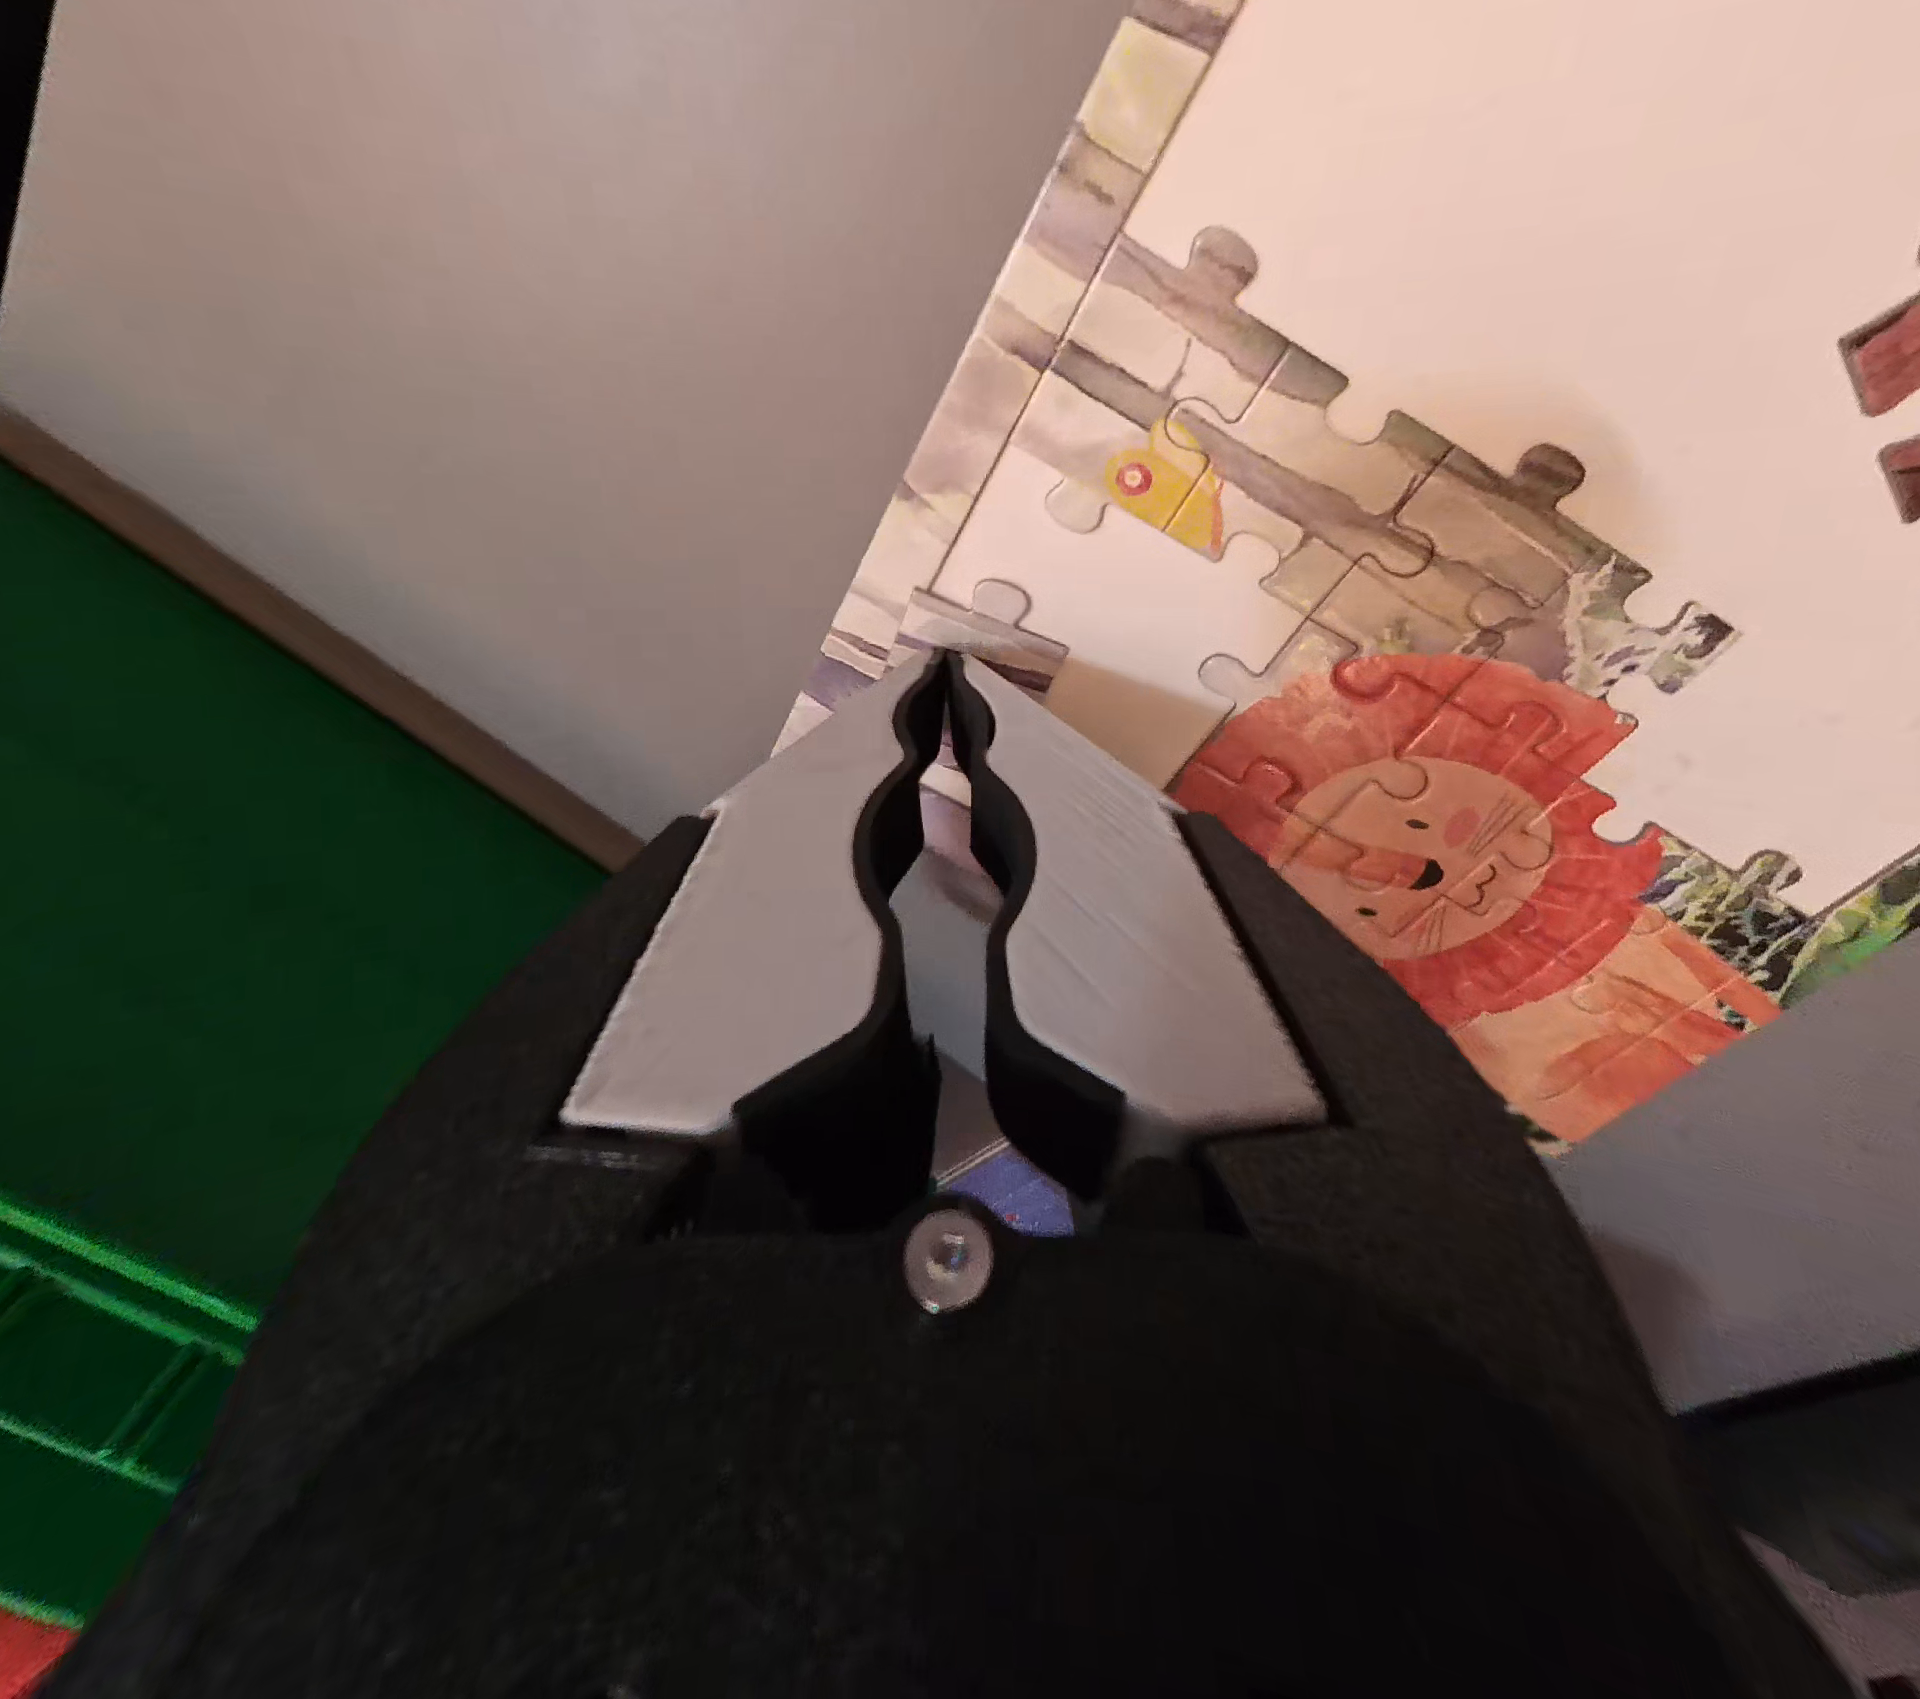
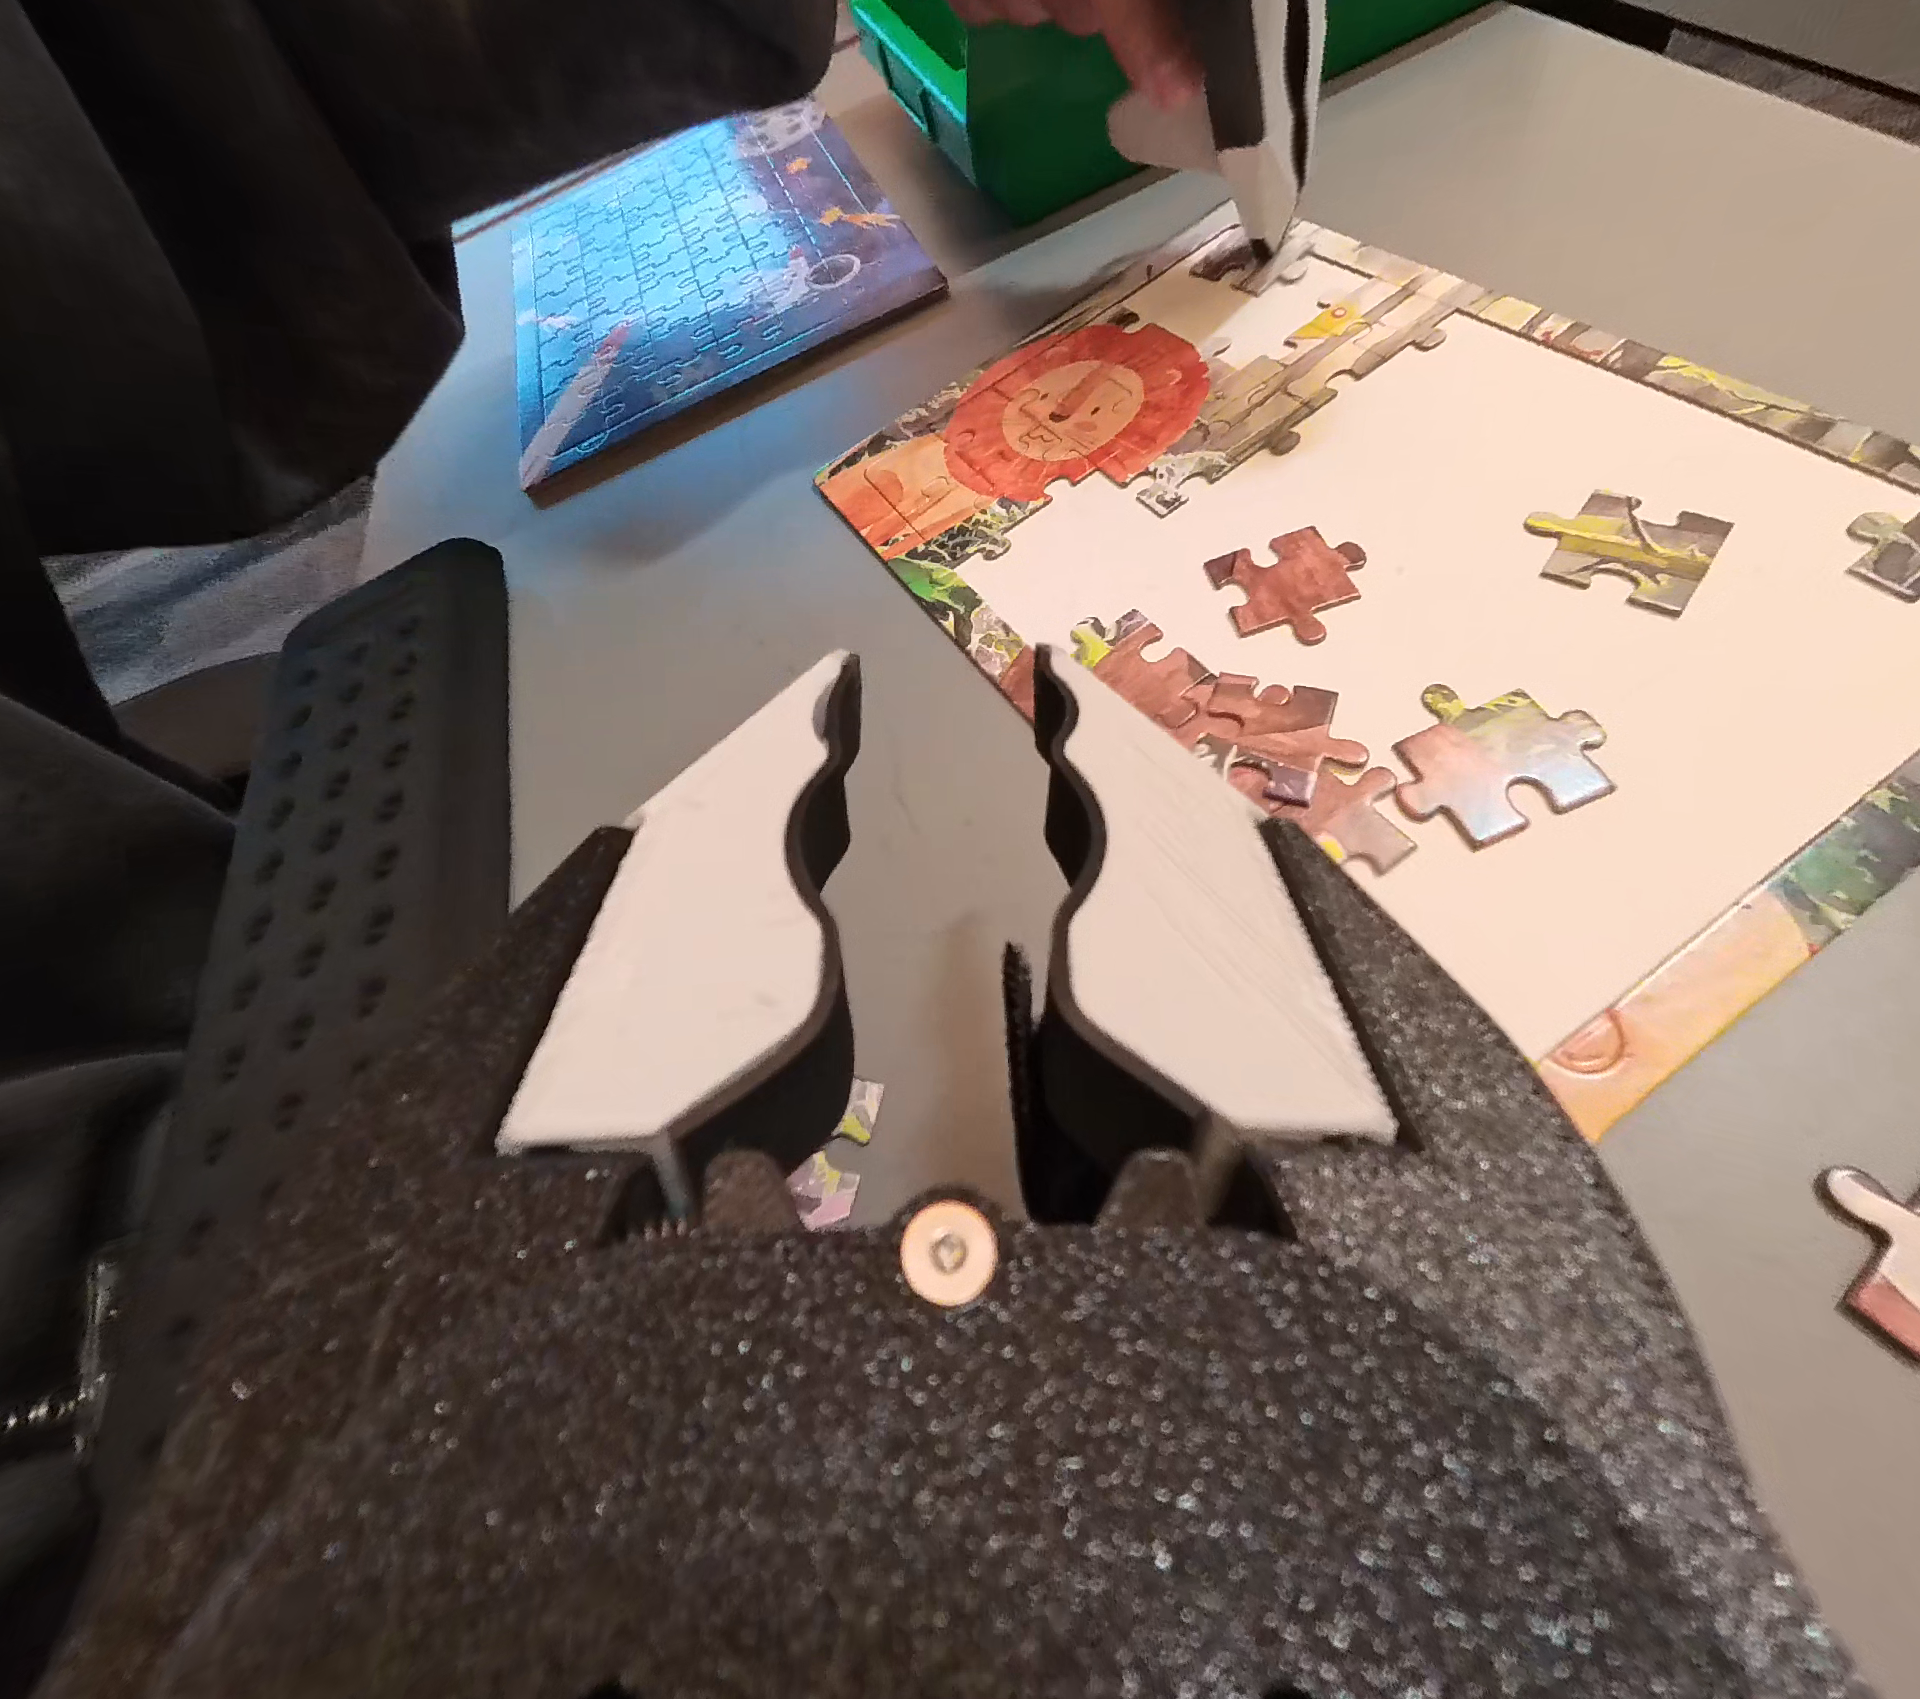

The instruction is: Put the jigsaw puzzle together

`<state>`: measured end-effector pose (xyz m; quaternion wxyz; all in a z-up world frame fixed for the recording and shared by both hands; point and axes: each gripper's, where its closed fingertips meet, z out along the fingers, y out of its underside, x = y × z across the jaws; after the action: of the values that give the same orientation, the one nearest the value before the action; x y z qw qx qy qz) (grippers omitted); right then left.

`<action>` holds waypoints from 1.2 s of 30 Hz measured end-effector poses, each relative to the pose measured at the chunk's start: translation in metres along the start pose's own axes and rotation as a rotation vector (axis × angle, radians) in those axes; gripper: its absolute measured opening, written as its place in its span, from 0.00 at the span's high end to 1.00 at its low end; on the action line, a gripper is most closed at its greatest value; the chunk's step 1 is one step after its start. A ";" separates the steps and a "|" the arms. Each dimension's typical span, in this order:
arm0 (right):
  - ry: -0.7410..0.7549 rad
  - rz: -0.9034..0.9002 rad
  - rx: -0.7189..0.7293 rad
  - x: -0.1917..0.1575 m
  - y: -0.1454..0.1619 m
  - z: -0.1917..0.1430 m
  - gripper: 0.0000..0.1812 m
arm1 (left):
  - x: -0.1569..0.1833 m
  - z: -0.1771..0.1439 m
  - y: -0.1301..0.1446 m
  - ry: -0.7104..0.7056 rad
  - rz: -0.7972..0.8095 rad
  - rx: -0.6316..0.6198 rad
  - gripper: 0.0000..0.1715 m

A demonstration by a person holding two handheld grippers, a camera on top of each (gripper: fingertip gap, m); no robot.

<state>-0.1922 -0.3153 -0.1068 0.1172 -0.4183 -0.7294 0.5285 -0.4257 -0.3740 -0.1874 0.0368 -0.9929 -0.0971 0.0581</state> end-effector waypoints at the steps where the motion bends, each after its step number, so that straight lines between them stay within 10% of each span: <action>1: -0.001 -0.001 -0.006 0.000 0.001 0.000 0.82 | 0.001 0.000 0.003 -0.001 0.017 -0.009 1.00; 20: 0.008 0.000 -0.026 0.003 0.005 0.000 0.82 | 0.000 -0.015 0.021 -0.061 0.057 -0.058 0.98; 24: 0.040 -0.005 -0.038 0.012 0.009 0.000 0.83 | -0.013 -0.055 0.028 -0.257 -0.083 0.108 0.99; 29: 0.004 -0.033 -0.042 0.008 -0.004 0.007 0.85 | 0.031 -0.059 0.059 -0.161 -0.383 0.394 1.00; 36: 0.016 -0.451 -0.475 0.030 -0.054 0.054 0.86 | 0.064 -0.034 0.070 -0.064 -0.531 0.559 1.00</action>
<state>-0.2696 -0.3346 -0.0905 0.1361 -0.2660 -0.9056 0.3012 -0.3460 -0.4323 -0.1671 0.3169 -0.8825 -0.3324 0.1016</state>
